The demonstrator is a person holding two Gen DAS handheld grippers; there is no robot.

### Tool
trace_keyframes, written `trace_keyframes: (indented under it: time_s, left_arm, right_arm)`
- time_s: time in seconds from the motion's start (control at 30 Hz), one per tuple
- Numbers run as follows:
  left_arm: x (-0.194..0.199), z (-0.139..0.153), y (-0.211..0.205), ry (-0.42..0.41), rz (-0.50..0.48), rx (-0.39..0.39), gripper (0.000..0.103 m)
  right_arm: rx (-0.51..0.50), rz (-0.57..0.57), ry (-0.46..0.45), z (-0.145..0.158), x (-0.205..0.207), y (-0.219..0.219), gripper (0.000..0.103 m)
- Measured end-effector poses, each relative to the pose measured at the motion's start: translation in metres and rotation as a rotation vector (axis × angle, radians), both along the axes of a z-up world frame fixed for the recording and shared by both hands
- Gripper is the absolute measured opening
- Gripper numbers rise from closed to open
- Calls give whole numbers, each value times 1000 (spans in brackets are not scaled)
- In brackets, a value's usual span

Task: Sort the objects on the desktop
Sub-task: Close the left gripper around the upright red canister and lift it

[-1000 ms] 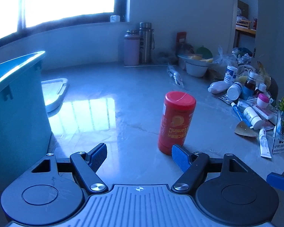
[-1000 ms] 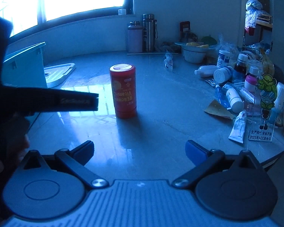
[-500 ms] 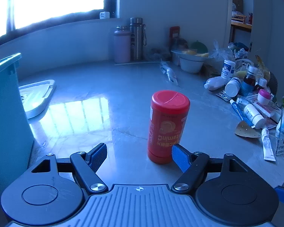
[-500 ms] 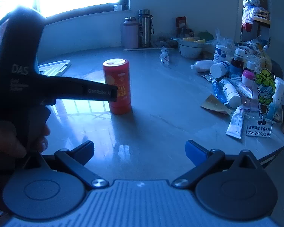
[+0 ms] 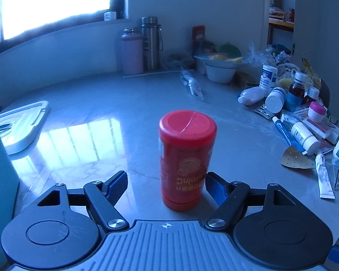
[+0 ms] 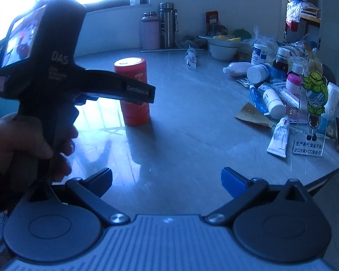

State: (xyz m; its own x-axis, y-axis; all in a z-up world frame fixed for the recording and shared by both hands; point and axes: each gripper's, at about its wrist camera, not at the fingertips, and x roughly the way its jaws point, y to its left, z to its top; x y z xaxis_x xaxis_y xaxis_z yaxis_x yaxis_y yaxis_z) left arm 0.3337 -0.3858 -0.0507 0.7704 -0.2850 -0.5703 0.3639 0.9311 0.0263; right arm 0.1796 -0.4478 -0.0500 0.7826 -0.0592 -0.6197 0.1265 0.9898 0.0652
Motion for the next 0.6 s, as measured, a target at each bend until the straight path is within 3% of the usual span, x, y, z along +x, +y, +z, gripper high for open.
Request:
trace_keyframes:
  time_s: [0.43, 0.57, 0.6]
  left_arm:
    - [28, -7, -26, 2, 6, 14, 78]
    - [31, -9, -27, 11, -11, -1, 71]
    - [30, -10, -27, 12, -18, 6, 62]
  right_arm:
    - [-6, 0, 15, -3, 2, -2, 103]
    - [2, -1, 18, -5, 1, -2, 103]
    - [2, 0, 19, -5, 1, -2, 103]
